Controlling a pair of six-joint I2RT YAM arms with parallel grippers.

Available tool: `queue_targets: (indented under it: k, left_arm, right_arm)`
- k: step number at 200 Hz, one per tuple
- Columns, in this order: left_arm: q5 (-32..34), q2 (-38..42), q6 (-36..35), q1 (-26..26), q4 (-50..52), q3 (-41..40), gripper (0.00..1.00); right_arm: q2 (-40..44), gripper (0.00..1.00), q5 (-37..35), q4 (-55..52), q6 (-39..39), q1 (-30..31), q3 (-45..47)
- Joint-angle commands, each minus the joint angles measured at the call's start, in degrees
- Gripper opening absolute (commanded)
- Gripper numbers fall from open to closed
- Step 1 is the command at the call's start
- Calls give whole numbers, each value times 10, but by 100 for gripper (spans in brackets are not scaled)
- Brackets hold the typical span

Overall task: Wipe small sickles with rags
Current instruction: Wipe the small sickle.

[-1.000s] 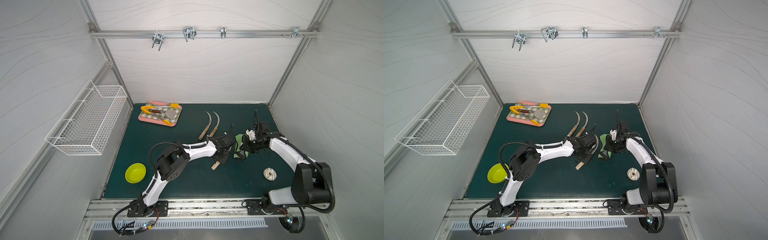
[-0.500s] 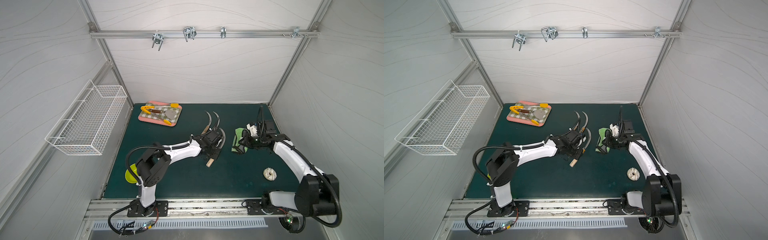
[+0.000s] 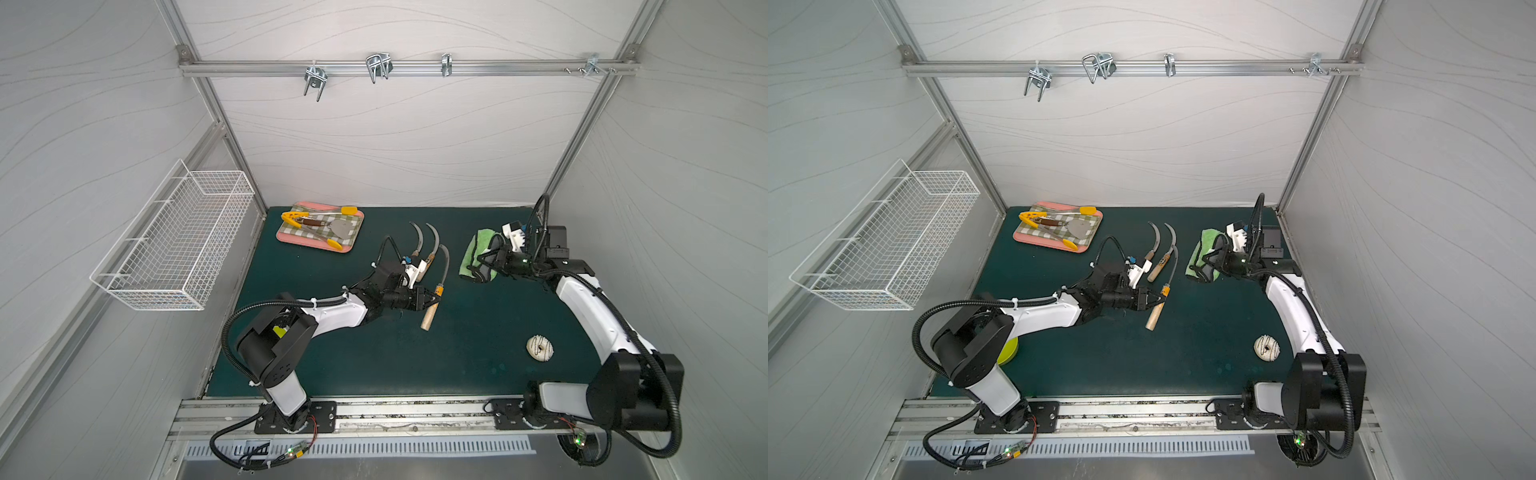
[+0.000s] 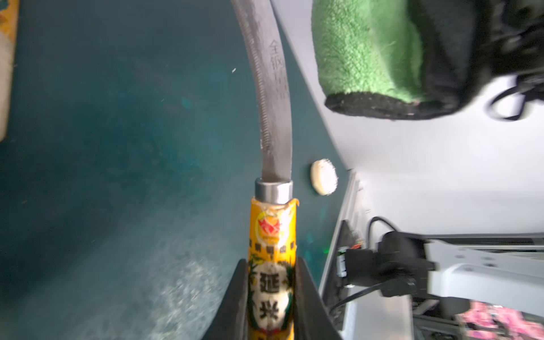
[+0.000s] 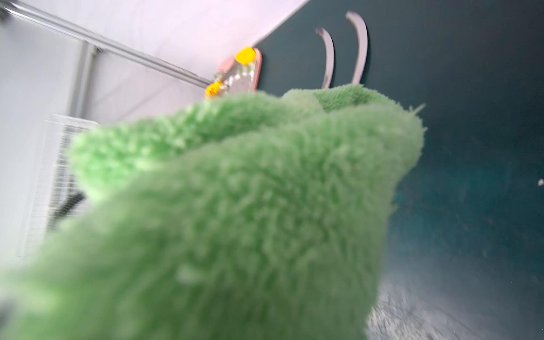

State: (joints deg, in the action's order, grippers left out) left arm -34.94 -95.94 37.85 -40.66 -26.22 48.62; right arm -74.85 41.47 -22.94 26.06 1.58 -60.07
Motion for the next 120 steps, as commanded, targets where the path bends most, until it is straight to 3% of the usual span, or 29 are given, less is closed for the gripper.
queue_targets:
  k: [1,47,71,120]
  left_arm:
    - [-73,2,80,5,-197,-1,0]
    - [-102,-66,242,21,-447,-16,0]
    - [-91,-116,310,30,-544,-10,0]
    - [-78,-129,316,37,-546,9,0]
  right_arm:
    - [-19,10,50,52,35,-12,-23]
    - [-89,10,82,92,56,-15,-68]
    - [-101,10,88,75,30,-4,-82]
    - [-67,9,102,122,65,-7,-50]
